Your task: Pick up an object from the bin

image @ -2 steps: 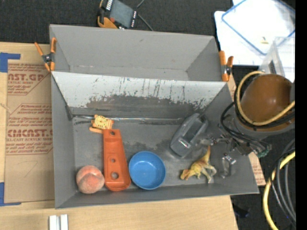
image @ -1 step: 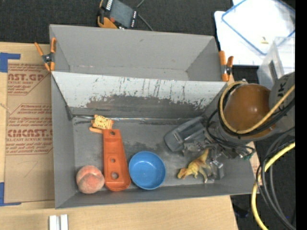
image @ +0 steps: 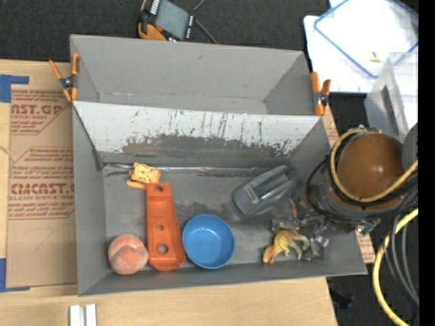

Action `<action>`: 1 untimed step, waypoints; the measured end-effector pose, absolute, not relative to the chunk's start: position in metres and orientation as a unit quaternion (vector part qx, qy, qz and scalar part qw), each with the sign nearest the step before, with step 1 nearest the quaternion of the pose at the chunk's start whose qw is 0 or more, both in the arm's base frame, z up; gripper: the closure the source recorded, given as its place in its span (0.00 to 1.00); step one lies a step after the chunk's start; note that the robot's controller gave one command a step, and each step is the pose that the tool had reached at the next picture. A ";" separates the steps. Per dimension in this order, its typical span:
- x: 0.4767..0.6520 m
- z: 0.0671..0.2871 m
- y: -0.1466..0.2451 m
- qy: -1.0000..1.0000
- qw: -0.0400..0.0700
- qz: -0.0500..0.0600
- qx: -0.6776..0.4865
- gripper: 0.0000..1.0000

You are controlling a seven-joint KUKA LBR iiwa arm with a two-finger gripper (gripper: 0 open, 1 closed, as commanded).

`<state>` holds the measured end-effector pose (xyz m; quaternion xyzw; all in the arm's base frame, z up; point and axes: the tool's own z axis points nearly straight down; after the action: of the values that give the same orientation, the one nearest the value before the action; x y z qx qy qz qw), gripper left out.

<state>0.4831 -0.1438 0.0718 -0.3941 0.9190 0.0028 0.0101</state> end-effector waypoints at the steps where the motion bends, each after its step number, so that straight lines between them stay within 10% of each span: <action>1: 0.483 0.072 -0.144 0.919 0.010 0.003 -0.394 1.00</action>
Offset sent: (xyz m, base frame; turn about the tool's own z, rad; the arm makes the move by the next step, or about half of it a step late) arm 0.0105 0.0026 0.1692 0.0061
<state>0.4831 -0.1438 0.0718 -0.3943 0.9189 0.0028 0.0100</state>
